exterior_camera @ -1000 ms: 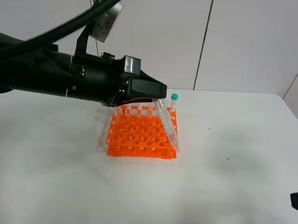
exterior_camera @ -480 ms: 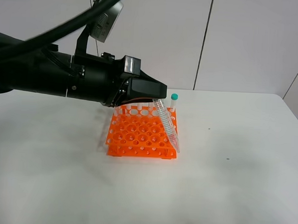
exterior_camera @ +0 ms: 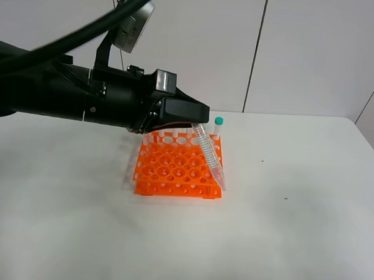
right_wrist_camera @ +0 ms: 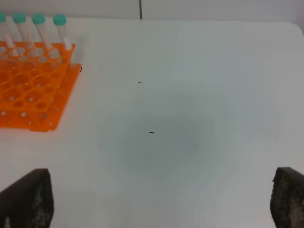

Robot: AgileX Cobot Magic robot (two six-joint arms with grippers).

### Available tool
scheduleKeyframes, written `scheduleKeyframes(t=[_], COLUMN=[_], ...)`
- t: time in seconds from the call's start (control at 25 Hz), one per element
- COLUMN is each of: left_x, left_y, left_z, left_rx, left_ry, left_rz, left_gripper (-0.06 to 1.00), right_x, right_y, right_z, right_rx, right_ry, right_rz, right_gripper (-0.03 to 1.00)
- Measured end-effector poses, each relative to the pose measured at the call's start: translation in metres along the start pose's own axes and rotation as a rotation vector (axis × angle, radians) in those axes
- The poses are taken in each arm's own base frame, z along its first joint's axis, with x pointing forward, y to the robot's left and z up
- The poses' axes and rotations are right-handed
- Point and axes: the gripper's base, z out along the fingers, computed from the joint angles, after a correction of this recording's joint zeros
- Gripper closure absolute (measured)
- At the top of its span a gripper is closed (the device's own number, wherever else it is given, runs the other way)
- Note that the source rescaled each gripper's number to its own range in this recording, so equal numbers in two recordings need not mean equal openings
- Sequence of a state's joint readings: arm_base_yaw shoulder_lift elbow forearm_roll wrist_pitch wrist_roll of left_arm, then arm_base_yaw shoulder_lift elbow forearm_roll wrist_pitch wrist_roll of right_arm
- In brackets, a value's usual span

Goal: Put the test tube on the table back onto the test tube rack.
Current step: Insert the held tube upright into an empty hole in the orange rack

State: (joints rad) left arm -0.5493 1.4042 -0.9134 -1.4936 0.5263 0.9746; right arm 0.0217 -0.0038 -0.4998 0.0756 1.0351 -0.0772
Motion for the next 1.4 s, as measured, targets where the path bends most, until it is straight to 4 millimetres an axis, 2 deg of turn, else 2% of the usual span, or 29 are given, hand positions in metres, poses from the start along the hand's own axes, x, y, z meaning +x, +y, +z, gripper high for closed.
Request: scheduleKeyframes(t=[0.36, 0.72, 0.92, 1.16, 1.4], left_x=[-0.003, -0.016, -0.015, -0.018, -0.022], left_y=[-0.005, -0.033, -0.041, -0.036, -0.023], left_z=[-0.002, -0.038, -0.054, -0.057, -0.06], left_rx=[0.03, -0.009, -0.085, -0.175, -0.398], left_ry=[-0.026, -0.181, -0.196, -0.218, -0.218], left_rz=[-0.034, 0.096, 0.263, 0.342, 0.543], left_gripper=[0.94, 0.94, 0.94, 0.94, 0.94], right_x=[0.0, 0.0, 0.0, 0.0, 0.0], right_y=[0.0, 0.0, 0.0, 0.0, 0.0], right_z=[0.0, 0.0, 0.0, 0.0, 0.0], right_rx=[0.0, 0.0, 0.0, 0.0, -0.001], right_ry=[0.0, -0.001, -0.001, -0.001, -0.001], right_rz=[0.001, 0.003, 0.003, 0.003, 0.004], right_gripper=[-0.03, -0.03, -0.03, -0.03, -0.03])
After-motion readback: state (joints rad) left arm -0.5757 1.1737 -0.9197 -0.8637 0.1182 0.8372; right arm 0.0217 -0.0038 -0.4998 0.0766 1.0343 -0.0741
